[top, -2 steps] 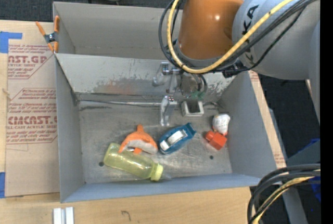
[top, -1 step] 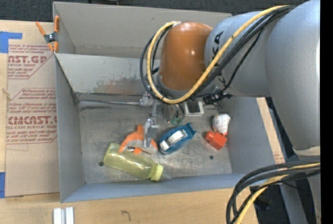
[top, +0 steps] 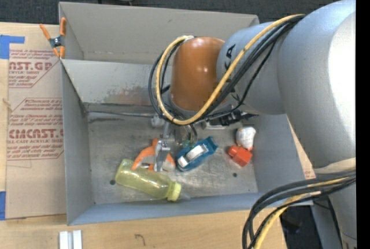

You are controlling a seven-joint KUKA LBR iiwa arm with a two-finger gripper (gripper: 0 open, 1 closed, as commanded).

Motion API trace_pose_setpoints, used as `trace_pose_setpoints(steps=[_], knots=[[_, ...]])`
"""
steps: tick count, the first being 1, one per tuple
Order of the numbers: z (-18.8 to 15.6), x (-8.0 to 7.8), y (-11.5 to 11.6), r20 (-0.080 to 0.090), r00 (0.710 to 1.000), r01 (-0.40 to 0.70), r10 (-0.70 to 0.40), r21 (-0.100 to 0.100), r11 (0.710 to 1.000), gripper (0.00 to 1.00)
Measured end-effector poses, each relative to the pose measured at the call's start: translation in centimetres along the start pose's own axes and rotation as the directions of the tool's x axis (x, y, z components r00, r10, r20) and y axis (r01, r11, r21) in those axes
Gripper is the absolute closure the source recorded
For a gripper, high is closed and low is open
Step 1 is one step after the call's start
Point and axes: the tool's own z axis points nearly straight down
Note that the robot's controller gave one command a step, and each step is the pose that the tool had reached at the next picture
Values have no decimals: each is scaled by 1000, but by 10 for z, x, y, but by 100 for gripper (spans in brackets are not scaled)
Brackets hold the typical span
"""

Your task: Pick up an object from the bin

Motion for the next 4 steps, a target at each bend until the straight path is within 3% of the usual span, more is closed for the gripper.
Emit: trace_pose_setpoints(steps=[1, 2, 3, 4], knots=[[-3, -2, 11, 6, 999, 43, -43, 0, 999, 0], [42, 6, -6, 9, 999, -50, 50, -3, 999, 0], [53, -3, -4, 30, 999, -27, 27, -9, 1000, 100], [52, -2, -3, 29, 999, -24, 24, -9, 1000, 100]])
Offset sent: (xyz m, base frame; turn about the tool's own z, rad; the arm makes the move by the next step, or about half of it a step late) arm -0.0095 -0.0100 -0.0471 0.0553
